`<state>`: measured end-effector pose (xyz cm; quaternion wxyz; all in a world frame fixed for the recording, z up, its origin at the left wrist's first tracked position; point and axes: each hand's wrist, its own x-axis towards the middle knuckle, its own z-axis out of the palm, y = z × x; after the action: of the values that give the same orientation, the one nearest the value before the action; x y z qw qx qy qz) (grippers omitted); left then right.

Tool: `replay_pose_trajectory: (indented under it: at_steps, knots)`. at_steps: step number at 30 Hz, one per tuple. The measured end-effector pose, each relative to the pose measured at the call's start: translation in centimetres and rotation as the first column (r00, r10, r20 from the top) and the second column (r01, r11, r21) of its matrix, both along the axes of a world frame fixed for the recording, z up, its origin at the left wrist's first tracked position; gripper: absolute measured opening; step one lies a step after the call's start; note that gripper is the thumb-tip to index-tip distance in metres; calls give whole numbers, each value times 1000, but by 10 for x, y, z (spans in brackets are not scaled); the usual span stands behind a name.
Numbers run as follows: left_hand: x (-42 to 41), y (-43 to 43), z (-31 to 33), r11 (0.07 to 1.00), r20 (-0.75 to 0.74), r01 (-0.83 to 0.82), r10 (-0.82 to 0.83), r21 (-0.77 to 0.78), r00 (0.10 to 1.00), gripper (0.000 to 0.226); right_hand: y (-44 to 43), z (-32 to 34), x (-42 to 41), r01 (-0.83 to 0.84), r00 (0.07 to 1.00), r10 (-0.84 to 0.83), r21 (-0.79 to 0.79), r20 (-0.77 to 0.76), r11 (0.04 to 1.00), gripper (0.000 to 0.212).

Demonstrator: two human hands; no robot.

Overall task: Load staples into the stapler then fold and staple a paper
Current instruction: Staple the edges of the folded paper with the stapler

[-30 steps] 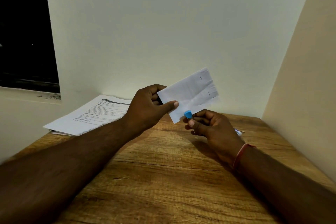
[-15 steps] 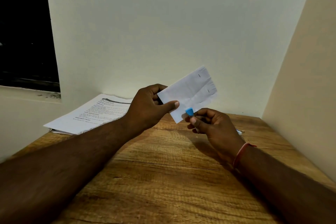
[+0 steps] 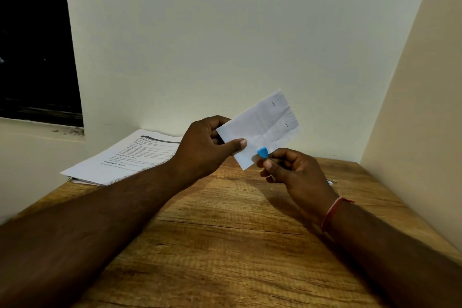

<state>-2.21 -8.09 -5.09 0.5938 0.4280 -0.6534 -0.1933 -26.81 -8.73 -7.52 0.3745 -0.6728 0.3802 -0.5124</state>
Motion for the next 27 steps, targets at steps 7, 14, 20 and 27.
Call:
replay_pose_trajectory:
  at_steps: [7,14,20,27]
  knots:
    - [-1,1,1,1000,18,-16,16,0,1000,39,-2,1,-1,22,999,-23,-20,-44,1000,17]
    - [-2,0,-2,1000,-6,-21,21,23,1000,43,-6,2,1,88,992,-91,-32,-93,996,7]
    - [-1,-2,-5,999,-38,5,-3,52,999,48,-8,1,4,137,986,-139,-28,-88,990,4]
    - [2,-8,-5,999,-67,-18,21,46,998,41,-5,1,-1,-39,999,39,5,-29,999,25]
